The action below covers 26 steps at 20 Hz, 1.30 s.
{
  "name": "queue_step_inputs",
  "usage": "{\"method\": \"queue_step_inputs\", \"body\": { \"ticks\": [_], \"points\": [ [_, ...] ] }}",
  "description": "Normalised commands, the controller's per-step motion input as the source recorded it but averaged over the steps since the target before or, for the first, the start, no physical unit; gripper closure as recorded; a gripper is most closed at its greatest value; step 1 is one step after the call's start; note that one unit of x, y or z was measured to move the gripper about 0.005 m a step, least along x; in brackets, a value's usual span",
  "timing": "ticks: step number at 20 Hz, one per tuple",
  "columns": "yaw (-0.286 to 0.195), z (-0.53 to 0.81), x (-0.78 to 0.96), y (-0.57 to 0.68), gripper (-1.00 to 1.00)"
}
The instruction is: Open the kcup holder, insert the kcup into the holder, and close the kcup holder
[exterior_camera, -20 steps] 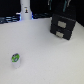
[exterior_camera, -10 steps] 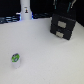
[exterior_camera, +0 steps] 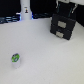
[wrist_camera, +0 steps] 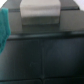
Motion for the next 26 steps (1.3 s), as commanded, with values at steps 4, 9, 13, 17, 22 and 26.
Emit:
{"method": "queue_step_inputs", "body": {
  "ticks": [4, 9, 13, 17, 22, 26],
  "points": [
    [-0.100, -0.40, -0.25, 0.16, -1.00],
    [-0.049, -0.39, -0.33, 0.09, -1.00],
    [-0.022, -0.42, -0.38, 0.06, -1.00],
    [-0.024, -0.40, -0.39, 0.07, -1.00],
    [-0.028, -0.40, -0.39, 0.07, -1.00],
    [-0.017, -0.31, -0.28, -0.02, -1.00]
  ]
}}
